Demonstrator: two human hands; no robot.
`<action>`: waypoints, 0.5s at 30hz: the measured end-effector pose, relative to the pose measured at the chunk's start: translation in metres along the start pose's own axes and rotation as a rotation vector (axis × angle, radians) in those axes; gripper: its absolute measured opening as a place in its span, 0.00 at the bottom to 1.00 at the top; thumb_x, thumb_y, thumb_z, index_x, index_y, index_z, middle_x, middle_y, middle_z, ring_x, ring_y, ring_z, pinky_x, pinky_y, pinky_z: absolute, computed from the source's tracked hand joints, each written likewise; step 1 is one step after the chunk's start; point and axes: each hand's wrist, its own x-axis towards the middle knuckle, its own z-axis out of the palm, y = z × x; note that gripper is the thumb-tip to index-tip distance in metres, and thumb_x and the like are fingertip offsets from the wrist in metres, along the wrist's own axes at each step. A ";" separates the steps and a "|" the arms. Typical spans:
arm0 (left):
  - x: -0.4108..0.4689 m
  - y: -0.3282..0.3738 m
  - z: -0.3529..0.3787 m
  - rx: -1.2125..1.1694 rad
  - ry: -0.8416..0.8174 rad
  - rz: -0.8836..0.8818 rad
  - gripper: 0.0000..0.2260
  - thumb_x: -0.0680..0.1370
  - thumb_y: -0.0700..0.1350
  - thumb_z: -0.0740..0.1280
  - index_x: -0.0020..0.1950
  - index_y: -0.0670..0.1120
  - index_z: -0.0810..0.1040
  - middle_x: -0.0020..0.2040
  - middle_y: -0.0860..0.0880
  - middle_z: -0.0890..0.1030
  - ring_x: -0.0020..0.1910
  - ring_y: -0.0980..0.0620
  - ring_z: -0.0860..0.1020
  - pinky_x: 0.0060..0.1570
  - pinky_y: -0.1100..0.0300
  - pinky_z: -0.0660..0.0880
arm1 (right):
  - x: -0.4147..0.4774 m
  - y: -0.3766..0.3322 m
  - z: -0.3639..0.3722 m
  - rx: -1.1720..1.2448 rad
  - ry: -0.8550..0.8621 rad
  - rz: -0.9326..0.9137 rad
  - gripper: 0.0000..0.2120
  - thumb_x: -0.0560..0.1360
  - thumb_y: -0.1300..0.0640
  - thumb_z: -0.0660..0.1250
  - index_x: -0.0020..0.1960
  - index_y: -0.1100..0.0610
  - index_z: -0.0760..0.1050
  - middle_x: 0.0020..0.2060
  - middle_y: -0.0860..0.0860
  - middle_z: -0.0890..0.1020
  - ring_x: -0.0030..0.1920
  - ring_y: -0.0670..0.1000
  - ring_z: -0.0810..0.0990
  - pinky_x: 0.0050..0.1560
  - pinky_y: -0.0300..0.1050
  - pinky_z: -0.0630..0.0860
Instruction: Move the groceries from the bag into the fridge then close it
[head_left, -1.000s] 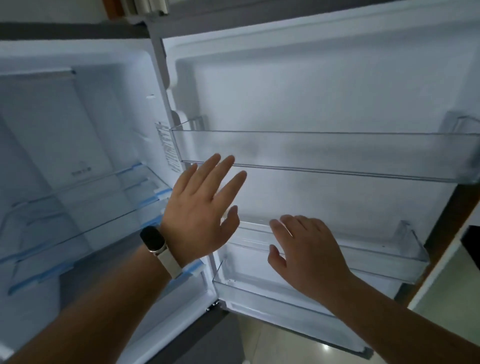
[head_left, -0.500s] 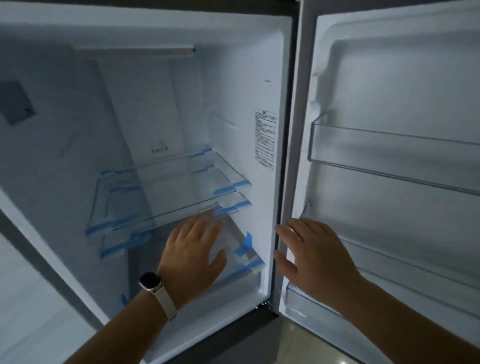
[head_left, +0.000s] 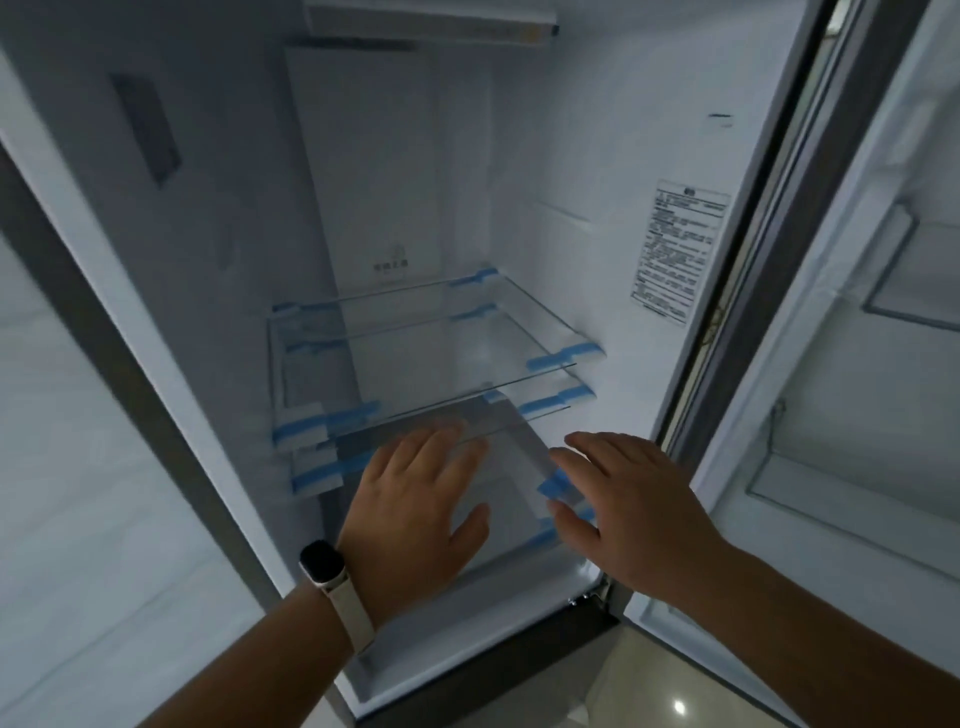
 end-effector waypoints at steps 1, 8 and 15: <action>-0.005 -0.005 -0.002 -0.001 0.012 -0.005 0.24 0.75 0.57 0.60 0.69 0.49 0.73 0.67 0.46 0.76 0.65 0.43 0.74 0.63 0.44 0.72 | 0.004 -0.007 0.003 0.007 -0.013 -0.020 0.23 0.77 0.41 0.57 0.62 0.55 0.76 0.57 0.53 0.81 0.57 0.54 0.79 0.57 0.51 0.77; -0.061 -0.030 -0.018 0.085 0.046 -0.112 0.24 0.74 0.57 0.60 0.68 0.49 0.74 0.66 0.47 0.77 0.66 0.43 0.74 0.65 0.44 0.70 | 0.034 -0.056 0.018 0.106 -0.025 -0.229 0.24 0.78 0.41 0.57 0.66 0.55 0.74 0.60 0.53 0.79 0.60 0.55 0.77 0.61 0.52 0.75; -0.129 -0.038 -0.034 0.239 -0.025 -0.403 0.24 0.76 0.59 0.62 0.71 0.54 0.69 0.70 0.50 0.74 0.69 0.46 0.72 0.67 0.49 0.63 | 0.058 -0.109 0.031 0.248 -0.003 -0.538 0.24 0.77 0.42 0.58 0.65 0.56 0.75 0.60 0.54 0.79 0.60 0.55 0.77 0.59 0.52 0.74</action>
